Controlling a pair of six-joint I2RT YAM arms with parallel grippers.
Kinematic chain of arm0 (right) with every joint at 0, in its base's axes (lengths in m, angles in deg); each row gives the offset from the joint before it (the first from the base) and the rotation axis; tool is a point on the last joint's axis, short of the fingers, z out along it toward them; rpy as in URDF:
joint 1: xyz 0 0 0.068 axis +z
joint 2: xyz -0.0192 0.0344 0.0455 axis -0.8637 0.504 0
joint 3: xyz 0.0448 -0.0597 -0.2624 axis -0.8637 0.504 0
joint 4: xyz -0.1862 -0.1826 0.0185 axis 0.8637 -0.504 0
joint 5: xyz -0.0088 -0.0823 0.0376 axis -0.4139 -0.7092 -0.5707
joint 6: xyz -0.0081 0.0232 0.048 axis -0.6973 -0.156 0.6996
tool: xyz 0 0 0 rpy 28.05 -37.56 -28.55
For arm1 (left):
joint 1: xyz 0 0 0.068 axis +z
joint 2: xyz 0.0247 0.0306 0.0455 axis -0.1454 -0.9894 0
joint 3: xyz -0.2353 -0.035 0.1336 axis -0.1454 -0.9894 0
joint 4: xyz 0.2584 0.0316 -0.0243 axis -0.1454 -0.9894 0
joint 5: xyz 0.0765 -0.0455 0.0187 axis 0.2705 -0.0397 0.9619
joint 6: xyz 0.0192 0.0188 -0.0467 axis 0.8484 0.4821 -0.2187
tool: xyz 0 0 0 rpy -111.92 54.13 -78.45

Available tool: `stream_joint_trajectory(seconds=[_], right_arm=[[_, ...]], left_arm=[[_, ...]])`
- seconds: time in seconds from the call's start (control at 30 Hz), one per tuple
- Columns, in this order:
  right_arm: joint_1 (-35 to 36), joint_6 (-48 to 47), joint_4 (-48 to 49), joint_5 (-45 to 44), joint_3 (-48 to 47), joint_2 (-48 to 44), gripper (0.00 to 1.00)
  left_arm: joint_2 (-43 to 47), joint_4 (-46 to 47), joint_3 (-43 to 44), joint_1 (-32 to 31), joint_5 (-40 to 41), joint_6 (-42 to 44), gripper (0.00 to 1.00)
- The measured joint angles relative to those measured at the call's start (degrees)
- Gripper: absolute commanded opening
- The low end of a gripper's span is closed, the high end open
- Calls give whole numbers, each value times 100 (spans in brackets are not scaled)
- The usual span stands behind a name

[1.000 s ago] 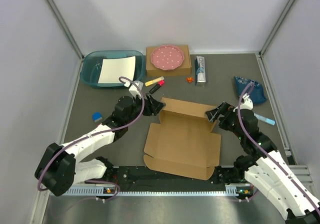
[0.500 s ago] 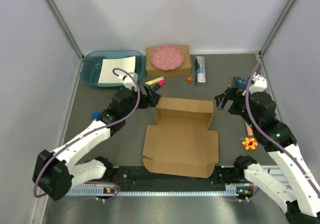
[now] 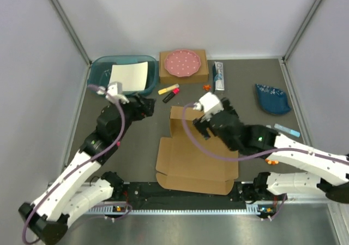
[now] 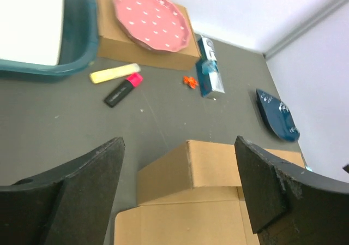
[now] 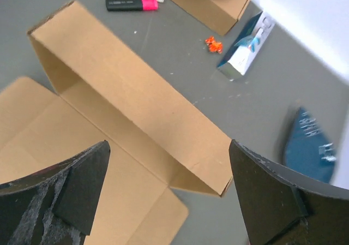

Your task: Fold the paper box

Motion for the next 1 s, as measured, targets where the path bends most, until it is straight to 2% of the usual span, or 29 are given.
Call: stream_joint_trajectory(seconds=[0.13,0.27,0.33,0.53,0.8,0.97,1.0], right_arm=[[1062,-988,297,-1161,17,577,89],[1377,-1749,518,-1827,140,922,89],[1386,-2026,629,-2009,160,1034,89],[1403,-2627,1027,-2146,240,1526,87],[1464,-2693,1176,-2131,280,2002,86],[1432,-2741,1285,-2218,280,2430,81],[1416,-2767,1309,-2256,280,2551,77]], left_arm=[[1349,-531,-767,2,590,-420,84],[2900,-1080,-1952,7,938,-710,85],[3180,-1351,-2142,7,1045,-769,85],[3047,-1729,-2153,7,1193,-850,85],[3093,-1904,-2153,7,1276,-876,86],[3093,-1908,-2153,7,1276,-879,86],[3093,-1908,-2153,7,1274,-879,86]])
